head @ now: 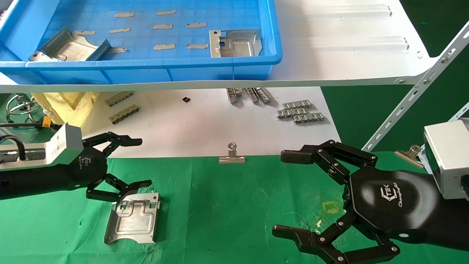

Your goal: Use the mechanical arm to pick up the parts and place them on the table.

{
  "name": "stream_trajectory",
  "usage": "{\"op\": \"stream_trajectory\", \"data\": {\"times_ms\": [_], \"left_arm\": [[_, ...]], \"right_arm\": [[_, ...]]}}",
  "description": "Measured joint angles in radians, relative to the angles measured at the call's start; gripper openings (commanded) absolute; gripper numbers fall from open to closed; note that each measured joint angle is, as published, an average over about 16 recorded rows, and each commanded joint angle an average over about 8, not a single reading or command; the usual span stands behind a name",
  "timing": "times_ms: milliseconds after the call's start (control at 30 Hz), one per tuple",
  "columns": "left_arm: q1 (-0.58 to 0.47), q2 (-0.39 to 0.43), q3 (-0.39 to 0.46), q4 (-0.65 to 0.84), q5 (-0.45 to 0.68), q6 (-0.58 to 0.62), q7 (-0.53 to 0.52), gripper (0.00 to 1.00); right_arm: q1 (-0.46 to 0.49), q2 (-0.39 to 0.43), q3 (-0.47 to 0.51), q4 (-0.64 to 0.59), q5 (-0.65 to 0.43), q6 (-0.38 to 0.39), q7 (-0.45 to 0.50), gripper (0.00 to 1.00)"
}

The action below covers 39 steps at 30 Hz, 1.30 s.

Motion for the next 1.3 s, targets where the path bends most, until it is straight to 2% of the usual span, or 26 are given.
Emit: {"op": "stream_trajectory", "data": {"times_ms": [1300], "left_arm": [[0.007,-0.003,-0.008,-0.019,0.000,-0.002,-0.011,1.00]], "right_arm": [[0.000,0.000,0.000,0.000,0.000,0.000,0.000,1.00]]}}
